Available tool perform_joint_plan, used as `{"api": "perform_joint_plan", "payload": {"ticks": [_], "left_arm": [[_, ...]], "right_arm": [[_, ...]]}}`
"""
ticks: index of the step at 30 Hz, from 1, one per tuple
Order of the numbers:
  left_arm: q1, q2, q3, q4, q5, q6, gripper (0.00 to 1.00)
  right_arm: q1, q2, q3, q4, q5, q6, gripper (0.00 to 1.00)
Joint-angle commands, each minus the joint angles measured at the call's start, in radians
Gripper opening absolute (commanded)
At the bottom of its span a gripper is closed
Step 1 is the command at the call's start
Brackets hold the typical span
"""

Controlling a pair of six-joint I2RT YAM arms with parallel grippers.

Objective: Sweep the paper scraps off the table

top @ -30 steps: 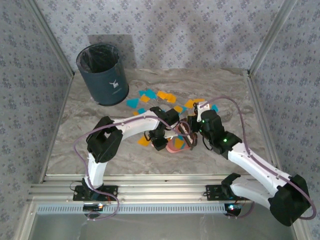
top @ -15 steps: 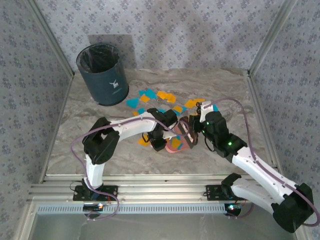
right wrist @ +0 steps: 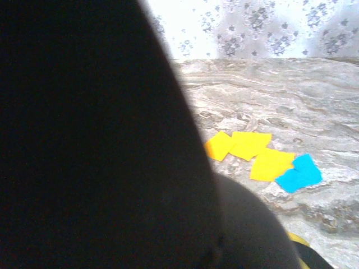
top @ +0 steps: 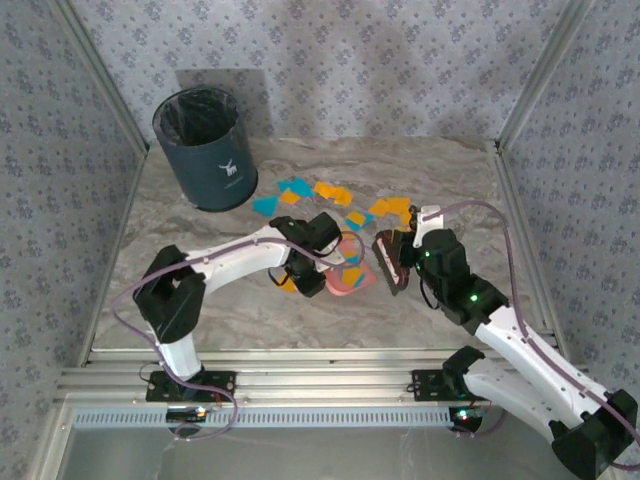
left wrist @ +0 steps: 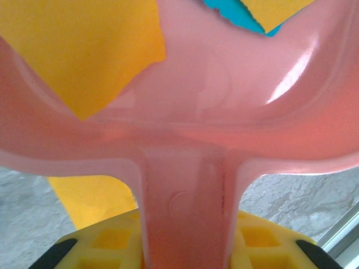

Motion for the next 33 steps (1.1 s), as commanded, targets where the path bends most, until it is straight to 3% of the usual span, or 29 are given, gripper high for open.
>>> {"api": "perform_joint_plan", "payload": {"ticks": [1,3,14,21,33], "left_arm": [[0.025,-0.073,-0.006,0.03,0.022,-0.032,0.0],[0.036,-0.097,-0.008,0.033,0.035,-0.036,0.0],[0.134,-0.203,0.065,0.016,0.07,-0.096,0.0],[0.205,-0.224,0.161,-0.031,0.015,-0.115,0.0],[0.362,-0.198,0.305,-0.063,0.077,-0.133,0.0]], "right_arm": [[-0.009,-0.025,0.016,-0.026,0.096,0.024,0.0],[-0.009,-0.03,0.016,-0.038,0.133,0.036,0.0],[-0.023,-0.019,0.002,-0.032,0.091,0.036,0.0],[-0.033,-0.01,-0.002,-0.028,0.072,0.036,0.0],[-0.051,0.001,-0.006,-0.022,0.052,0.046,0.0]]}}
